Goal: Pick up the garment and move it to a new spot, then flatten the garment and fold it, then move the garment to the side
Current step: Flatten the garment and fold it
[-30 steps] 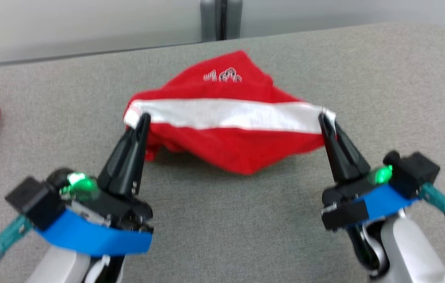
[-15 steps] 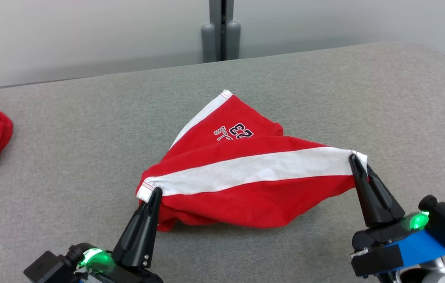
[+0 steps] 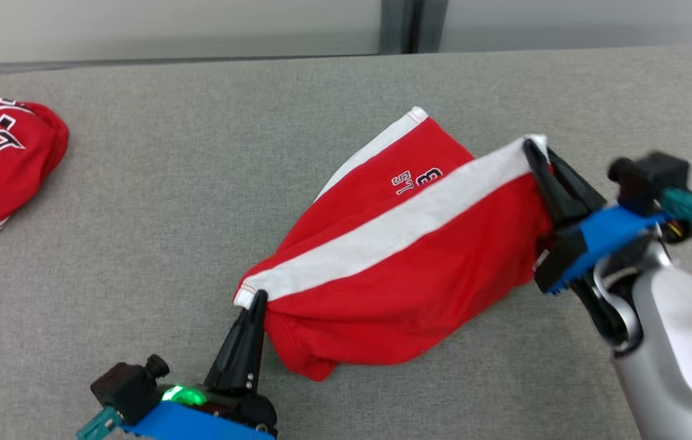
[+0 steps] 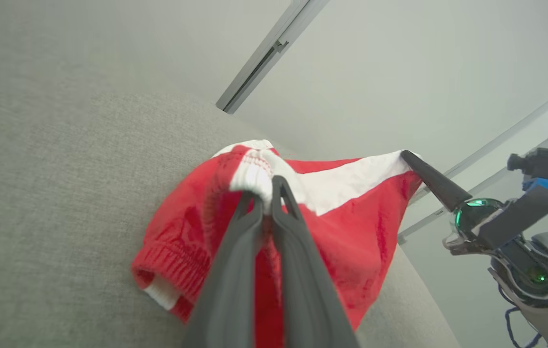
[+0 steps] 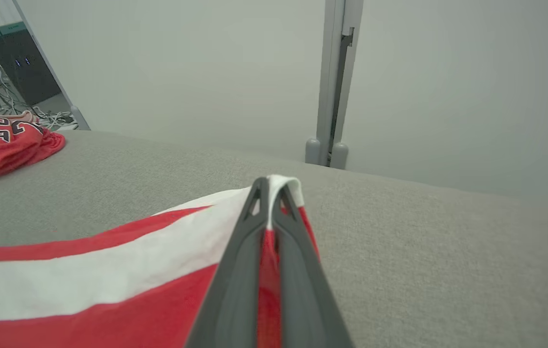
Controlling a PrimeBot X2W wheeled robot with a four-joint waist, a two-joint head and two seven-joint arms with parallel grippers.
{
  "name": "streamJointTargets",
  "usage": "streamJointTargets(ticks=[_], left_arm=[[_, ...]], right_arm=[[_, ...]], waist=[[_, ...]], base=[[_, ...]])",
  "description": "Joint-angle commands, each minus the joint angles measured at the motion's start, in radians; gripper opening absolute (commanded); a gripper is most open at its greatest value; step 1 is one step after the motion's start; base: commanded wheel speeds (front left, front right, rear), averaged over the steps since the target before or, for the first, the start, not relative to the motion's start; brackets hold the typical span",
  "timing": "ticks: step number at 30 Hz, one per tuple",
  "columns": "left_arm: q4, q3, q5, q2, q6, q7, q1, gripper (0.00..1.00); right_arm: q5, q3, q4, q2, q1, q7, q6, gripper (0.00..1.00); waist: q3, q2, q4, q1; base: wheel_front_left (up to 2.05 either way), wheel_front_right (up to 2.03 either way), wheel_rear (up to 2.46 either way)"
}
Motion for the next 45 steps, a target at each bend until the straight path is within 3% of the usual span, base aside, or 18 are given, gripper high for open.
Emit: streamJointTargets(ticks=[1, 10, 17, 25, 27, 28, 29, 30, 31, 32, 45], left_arm=[[0.035, 0.015, -0.009, -0.016, -0.002, -0.003, -0.034, 0.0], [0.23, 0.073, -0.017, -0.103, 0.036, -0.001, -0.154, 0.0], [0.345, 0.065, -0.019, -0.125, 0.036, 0.003, -0.209, 0.0], [0.366, 0.075, 0.007, -0.133, 0.032, 0.002, -0.222, 0.0], [0.363, 0.074, 0.017, -0.132, 0.034, 0.001, -0.215, 0.0], [0.359, 0.076, 0.022, -0.132, 0.039, 0.001, -0.209, 0.0], [0.35, 0.074, 0.035, -0.127, 0.045, 0.001, -0.206, 0.21], [0.341, 0.076, 0.037, -0.127, 0.049, 0.001, -0.2, 0.48], [0.334, 0.076, 0.042, -0.127, 0.055, 0.001, -0.194, 0.88], [0.325, 0.078, 0.045, -0.125, 0.058, 0.0, -0.188, 1.0], [0.219, 0.041, 0.084, -0.057, 0.114, 0.085, -0.14, 1.0]], right_arm=[[0.004, 0.032, 0.053, -0.014, -0.071, -0.001, 0.0, 0.0], [0.018, 0.197, 0.4, -0.016, -0.393, -0.019, 0.0, 0.0], [0.023, 0.286, 0.628, 0.011, -0.564, -0.064, 0.0, 0.0], [0.035, 0.352, 0.798, 0.025, -0.657, -0.112, 0.0, 0.0], [0.045, 0.366, 0.836, 0.027, -0.671, -0.127, 0.0, 0.43], [0.049, 0.371, 0.852, 0.028, -0.674, -0.131, 0.0, 0.95], [0.055, 0.378, 0.868, 0.03, -0.677, -0.136, 0.0, 1.0], [0.061, 0.385, 0.882, 0.03, -0.681, -0.14, 0.0, 1.0], [0.067, 0.393, 0.894, 0.03, -0.684, -0.145, 0.0, 1.0], [0.074, 0.399, 0.906, 0.027, -0.688, -0.146, 0.0, 1.0], [0.177, 0.491, 0.958, -0.003, -0.692, -0.164, 0.0, 1.0]], waist=[[0.021, -0.0001, 0.017, -0.0001], [0.093, -0.0001, 0.057, -0.0001], [0.145, -0.0001, 0.091, -0.0001], [0.159, -0.0001, 0.118, -0.0001], [0.154, -0.0001, 0.122, -0.0001], [0.151, -0.0001, 0.123, -0.0001], [0.147, -0.0001, 0.123, -0.0001], [0.142, -0.0001, 0.122, -0.0001], [0.138, -0.0001, 0.122, -0.0001], [0.133, -0.0001, 0.12, -0.0001], [0.077, -0.0001, 0.107, -0.0001]], base=[[0.0, 0.0, 0.0], [0.0, 0.0, 0.0], [0.0, 0.0, 0.0], [0.0, 0.0, 0.0], [0.0, 0.0, 0.0], [0.0, 0.0, 0.0], [0.0, 0.0, 0.0], [0.0, 0.0, 0.0], [0.0, 0.0, 0.0], [0.0, 0.0, 0.0], [0.0, 0.0, 0.0]])
